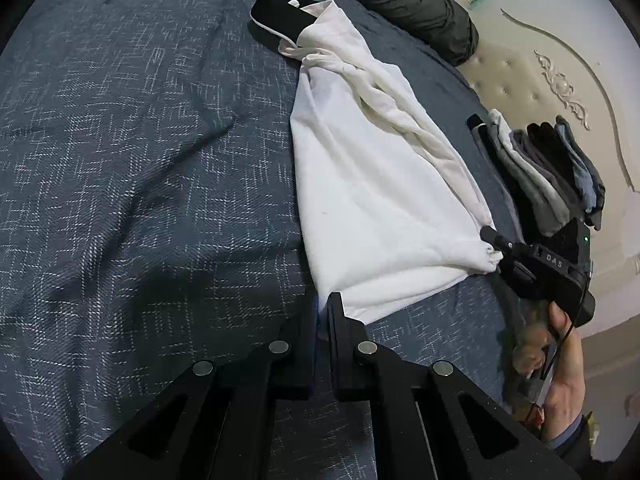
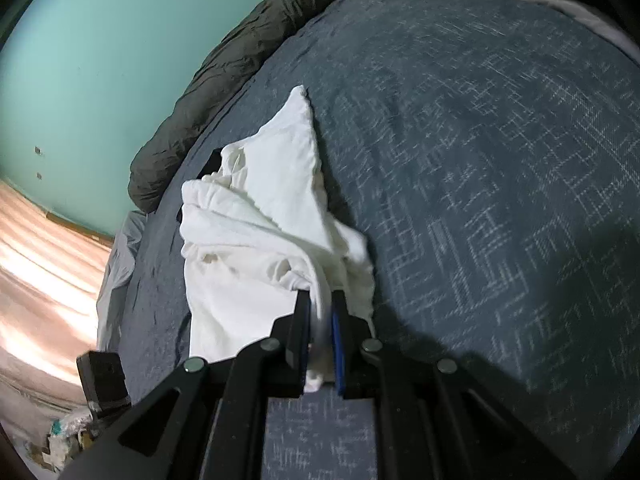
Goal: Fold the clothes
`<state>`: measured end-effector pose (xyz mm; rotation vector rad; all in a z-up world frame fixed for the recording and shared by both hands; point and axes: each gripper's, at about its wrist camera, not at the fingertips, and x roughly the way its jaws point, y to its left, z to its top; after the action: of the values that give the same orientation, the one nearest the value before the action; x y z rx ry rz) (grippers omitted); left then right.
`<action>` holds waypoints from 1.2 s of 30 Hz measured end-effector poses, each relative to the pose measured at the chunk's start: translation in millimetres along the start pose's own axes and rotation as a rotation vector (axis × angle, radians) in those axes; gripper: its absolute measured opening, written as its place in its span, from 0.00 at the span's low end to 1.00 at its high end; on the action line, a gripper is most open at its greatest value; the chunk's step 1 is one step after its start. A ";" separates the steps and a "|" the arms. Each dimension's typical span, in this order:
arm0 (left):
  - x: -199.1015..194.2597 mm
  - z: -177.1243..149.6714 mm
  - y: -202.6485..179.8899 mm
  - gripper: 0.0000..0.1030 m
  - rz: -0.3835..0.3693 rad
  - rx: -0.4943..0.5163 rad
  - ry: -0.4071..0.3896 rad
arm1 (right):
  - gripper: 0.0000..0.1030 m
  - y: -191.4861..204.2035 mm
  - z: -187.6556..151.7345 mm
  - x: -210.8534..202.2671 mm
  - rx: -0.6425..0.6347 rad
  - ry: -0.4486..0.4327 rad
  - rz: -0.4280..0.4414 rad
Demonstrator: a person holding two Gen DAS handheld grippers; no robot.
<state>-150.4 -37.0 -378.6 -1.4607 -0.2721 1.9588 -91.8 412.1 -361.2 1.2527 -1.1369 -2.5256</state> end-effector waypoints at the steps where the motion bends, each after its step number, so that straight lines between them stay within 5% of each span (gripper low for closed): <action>1: 0.8 -0.9 -2.1 0.05 0.008 0.012 -0.001 | 0.09 0.6 0.9 -0.6 -0.003 -0.004 -0.002; 5: 3.0 -0.9 -8.3 0.05 0.026 0.030 -0.006 | 0.13 3.1 4.5 -3.1 -0.013 -0.022 -0.011; 8: 4.9 -0.6 -8.9 0.05 0.033 0.022 -0.009 | 0.31 17.9 5.6 -28.7 -0.096 -0.100 -0.016; 12: 6.2 -1.9 -14.0 0.05 0.051 0.036 -0.008 | 0.31 38.1 4.7 -34.6 -0.186 -0.104 0.037; 21: 10.4 0.1 -18.9 0.05 0.059 0.047 -0.003 | 0.31 41.6 -6.8 -2.0 -0.336 -0.034 -0.249; 26: 8.9 -1.6 -18.2 0.05 0.063 0.061 0.004 | 0.09 29.4 -7.9 3.2 -0.303 -0.031 -0.252; 33: 11.8 -5.5 -19.6 0.05 0.081 0.094 0.020 | 0.06 28.4 5.1 -6.5 -0.243 -0.095 -0.193; 36: 13.4 -7.2 -18.5 0.05 0.081 0.097 0.024 | 0.06 -1.5 10.9 -4.2 -0.068 -0.069 -0.111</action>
<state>-138.7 -16.4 -381.6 -1.4521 -0.1070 1.9881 -96.6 421.2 -355.3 1.2540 -1.0112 -2.6837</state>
